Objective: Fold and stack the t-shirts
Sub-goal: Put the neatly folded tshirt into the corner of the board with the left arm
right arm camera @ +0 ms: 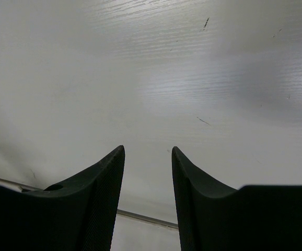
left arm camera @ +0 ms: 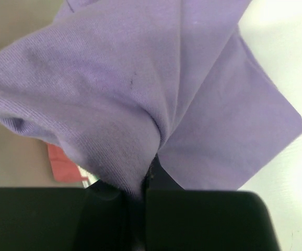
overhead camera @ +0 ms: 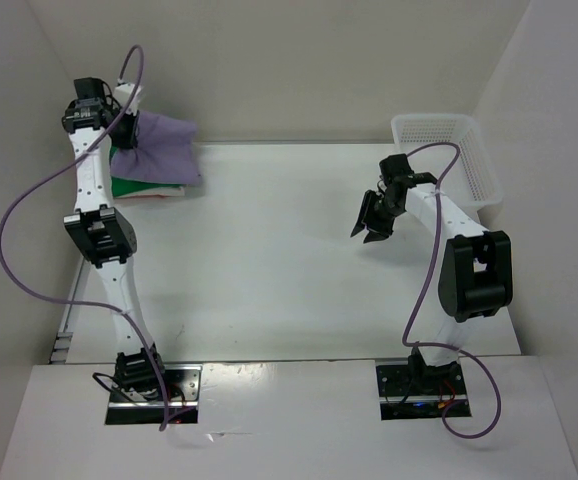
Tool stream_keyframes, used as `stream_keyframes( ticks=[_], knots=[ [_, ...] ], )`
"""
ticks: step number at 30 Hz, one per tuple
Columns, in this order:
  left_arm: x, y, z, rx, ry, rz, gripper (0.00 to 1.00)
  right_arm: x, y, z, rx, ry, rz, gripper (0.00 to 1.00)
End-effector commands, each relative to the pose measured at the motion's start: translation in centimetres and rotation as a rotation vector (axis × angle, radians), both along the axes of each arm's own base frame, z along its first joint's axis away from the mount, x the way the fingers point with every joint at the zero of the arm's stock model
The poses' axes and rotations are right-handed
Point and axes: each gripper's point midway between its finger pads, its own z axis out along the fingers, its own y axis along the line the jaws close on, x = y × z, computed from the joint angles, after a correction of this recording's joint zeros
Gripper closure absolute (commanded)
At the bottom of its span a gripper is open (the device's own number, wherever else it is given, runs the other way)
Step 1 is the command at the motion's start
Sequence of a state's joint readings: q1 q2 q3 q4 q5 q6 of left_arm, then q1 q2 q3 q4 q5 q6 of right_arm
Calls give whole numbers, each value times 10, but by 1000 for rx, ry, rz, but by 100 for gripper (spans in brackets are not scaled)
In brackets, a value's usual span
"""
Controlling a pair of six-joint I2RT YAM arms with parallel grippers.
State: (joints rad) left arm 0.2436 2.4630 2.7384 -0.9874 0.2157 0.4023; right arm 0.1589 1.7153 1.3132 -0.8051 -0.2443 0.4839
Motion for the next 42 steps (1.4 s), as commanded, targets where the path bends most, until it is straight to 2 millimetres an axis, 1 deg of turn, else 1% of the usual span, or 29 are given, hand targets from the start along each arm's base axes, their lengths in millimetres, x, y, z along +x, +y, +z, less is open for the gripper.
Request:
stream_keyframes(
  ticks=[1,2,6,8,9,10,11,12,13,14,15,16,18,19,20,23,26,27,29,30,32,35,36,37,38,39,40,41,42],
  knots=[
    [-2,6,38,-55,-95,-12,100,-2,-1,0,-1,3,8,53],
    [-2,4,39,-64,-97,-22,100,-2,-1,0,-1,3,8,53],
    [-1,23,0,-91,-28,6,100,-2,2,-2,-4,23,17,53],
    [-1,29,-6,-93,-21,16,100,-1,2,-2,-7,28,25,53],
    [-1,37,-20,-92,4,36,100,-1,2,-2,-7,28,25,53],
    [2,40,-21,-87,-3,57,100,-1,2,0,-7,28,25,53],
    [1,56,-31,-58,15,103,99,-1,2,-3,-9,38,26,53],
    [2,61,-27,-46,1,130,99,0,5,-1,-8,30,35,53],
    [2,75,-34,-35,6,169,98,-2,5,-1,-9,40,35,53],
    [1,84,-34,-33,1,211,94,-1,9,-2,-10,40,45,53],
    [-2,105,-28,4,-18,275,88,-3,13,-2,-10,40,56,53],
    [-3,111,-33,22,-4,298,67,-2,13,1,-10,40,56,53],
    [-8,141,-23,78,-39,393,55,-4,16,-3,-12,50,67,53],
    [-9,145,-23,91,-35,409,48,-6,21,-2,-2,52,80,53],
    [-9,147,-17,101,-47,417,34,-3,22,0,-1,43,80,53],
    [-9,147,-14,103,-56,418,31,-7,25,-3,-4,61,90,53],
    [-11,147,2,107,-82,432,30,-9,28,-3,-4,61,101,53],
    [-11,140,18,121,-106,413,30,-9,28,-3,-4,61,101,53],
    [-14,132,29,121,-110,403,29,-14,30,3,-3,54,110,53],
    [-15,124,48,120,-142,388,29,-14,30,3,-3,54,110,52],
    [-19,110,66,85,-167,339,29,-17,28,10,-8,31,107,52],
    [-31,61,118,17,-242,168,28,-20,20,22,-44,0,92,49],
    [-34,40,127,-5,-250,102,28,-22,17,26,-58,-4,87,47],
    [-38,0,129,-41,-231,-25,28,-23,13,29,-74,-13,80,46],
    [-50,-26,150,-27,-252,-88,28,-24,7,38,-98,-43,67,44],
    [-55,-50,156,17,-250,-170,28,-26,4,42,-109,-53,62,35],
    [-64,-97,154,34,-211,-259,26,-31,1,44,-122,-48,58,21],
    [-73,-121,162,39,-215,-310,26,-31,-3,49,-136,-69,49,5],
    [-77,-139,162,33,-208,-345,26,-37,-4,57,-132,-87,48,0]
  ],
)
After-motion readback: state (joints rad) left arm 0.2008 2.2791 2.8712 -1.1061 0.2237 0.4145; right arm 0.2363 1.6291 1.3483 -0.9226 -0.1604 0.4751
